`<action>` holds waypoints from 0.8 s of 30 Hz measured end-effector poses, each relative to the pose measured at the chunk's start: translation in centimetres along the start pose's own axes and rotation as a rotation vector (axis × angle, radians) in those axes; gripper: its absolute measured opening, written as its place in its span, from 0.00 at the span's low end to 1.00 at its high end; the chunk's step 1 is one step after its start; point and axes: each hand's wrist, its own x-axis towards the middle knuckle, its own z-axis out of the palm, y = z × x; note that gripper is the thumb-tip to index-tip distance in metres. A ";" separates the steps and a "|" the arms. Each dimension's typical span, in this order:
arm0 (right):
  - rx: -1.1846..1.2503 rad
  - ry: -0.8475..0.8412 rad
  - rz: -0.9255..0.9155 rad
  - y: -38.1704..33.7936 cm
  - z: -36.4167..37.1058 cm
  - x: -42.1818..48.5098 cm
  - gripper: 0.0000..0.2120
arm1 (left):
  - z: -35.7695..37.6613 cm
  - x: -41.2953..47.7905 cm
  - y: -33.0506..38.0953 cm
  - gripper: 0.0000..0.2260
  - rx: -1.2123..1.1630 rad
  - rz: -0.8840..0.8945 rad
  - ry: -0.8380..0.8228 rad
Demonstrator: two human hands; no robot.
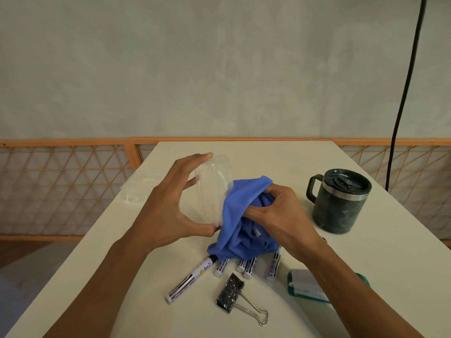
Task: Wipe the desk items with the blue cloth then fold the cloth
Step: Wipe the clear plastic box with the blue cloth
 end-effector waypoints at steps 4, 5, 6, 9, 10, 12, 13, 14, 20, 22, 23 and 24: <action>-0.022 0.166 -0.063 0.4 0.5 0.2 0.04 | -0.1 0.2 0.2 0.55 0.007 0.024 -0.047; -0.005 0.233 -0.068 0.4 0.6 0.3 0.03 | 0.0 0.2 0.3 0.55 0.003 0.027 -0.063; 0.004 0.291 -0.077 0.4 0.6 0.5 0.03 | 0.2 0.1 0.4 0.55 -0.001 0.027 -0.078; 0.051 0.295 -0.098 0.4 0.6 0.7 0.04 | 0.2 0.1 0.5 0.54 0.005 0.031 -0.087; 0.054 0.241 -0.093 0.4 0.6 0.6 0.08 | 0.0 0.1 0.5 0.54 0.003 0.034 -0.074; -0.009 0.126 -0.066 0.8 0.4 0.6 0.11 | -0.6 0.0 0.3 0.54 -0.014 0.018 -0.039; -0.065 0.082 -0.059 1.1 0.2 0.6 0.12 | -0.8 0.0 0.2 0.54 -0.021 0.007 -0.027; -0.113 0.053 -0.057 1.4 0.2 0.6 0.12 | -1.0 -0.1 0.2 0.54 -0.026 -0.002 -0.024; -0.025 0.185 -0.102 1.0 -0.2 0.8 0.05 | -0.8 0.1 0.7 0.54 -0.047 -0.020 -0.119; 0.064 0.253 -0.109 0.8 -0.3 0.9 0.06 | -0.5 0.1 0.9 0.54 -0.040 -0.008 -0.149; 0.074 0.244 -0.114 0.9 -0.3 0.9 0.07 | -0.5 0.1 0.9 0.54 -0.038 -0.008 -0.153; 0.059 0.215 -0.118 0.9 -0.1 0.8 0.08 | -0.5 0.0 0.9 0.54 -0.035 -0.006 -0.153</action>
